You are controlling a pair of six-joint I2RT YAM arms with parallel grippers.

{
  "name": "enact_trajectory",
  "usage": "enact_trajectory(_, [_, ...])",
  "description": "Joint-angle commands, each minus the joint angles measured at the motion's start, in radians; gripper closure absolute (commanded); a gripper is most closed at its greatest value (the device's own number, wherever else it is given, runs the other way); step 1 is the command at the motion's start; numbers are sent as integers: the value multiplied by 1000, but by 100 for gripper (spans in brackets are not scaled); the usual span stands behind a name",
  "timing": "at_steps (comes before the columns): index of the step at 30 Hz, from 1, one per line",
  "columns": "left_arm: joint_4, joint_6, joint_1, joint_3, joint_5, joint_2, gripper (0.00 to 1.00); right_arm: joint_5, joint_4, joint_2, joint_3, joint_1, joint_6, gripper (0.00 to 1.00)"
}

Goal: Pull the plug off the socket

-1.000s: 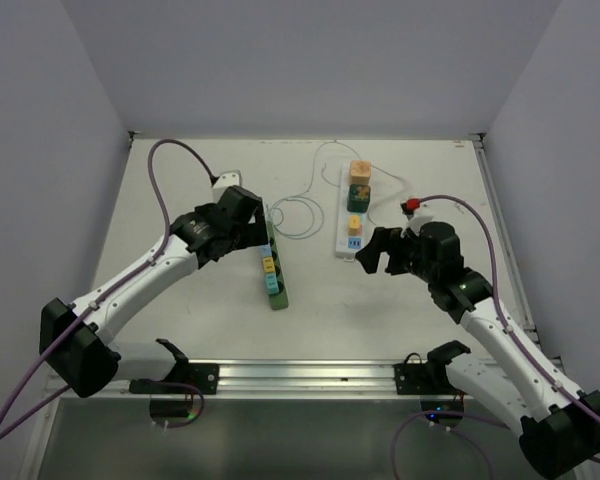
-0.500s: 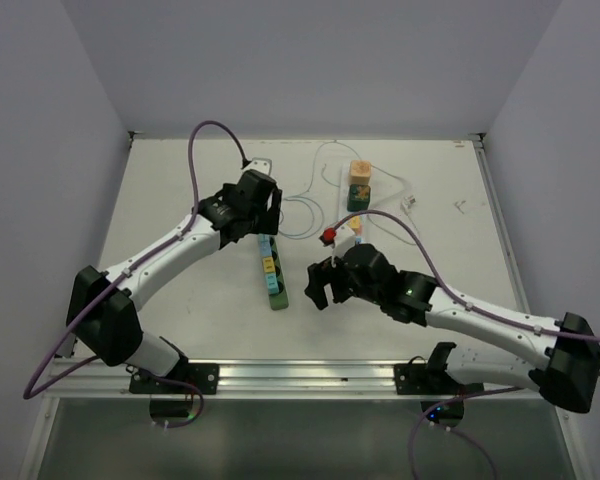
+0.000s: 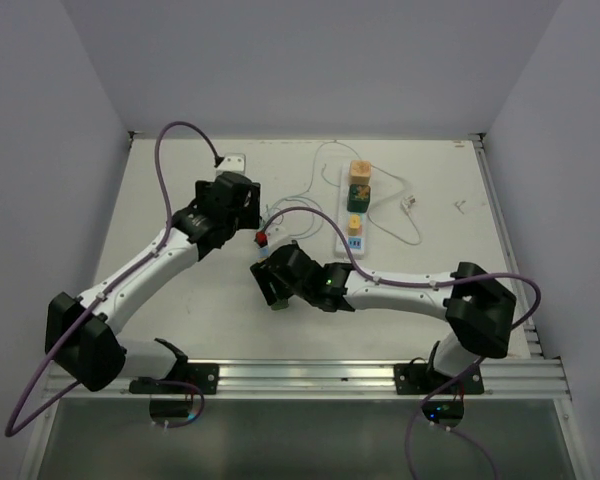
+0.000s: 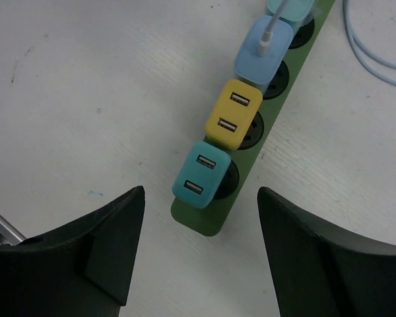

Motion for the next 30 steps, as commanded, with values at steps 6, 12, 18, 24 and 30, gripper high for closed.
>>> enact_trajectory(6, [51,-10,5,-11,-167,-150,9,112,22,116,115,14,85,32])
enact_trajectory(12, [54,-13,5,-16,-164,-171,8,140,-23,208,171,11,134,36])
enact_trajectory(18, [54,-17,3,-19,-164,-187,8,124,-63,216,181,11,143,49])
enact_trajectory(24, [51,-19,5,-22,-167,-202,7,140,-127,148,146,9,117,71])
enact_trajectory(30, [49,-77,1,-48,-92,-236,7,80,-139,6,44,8,-27,90])
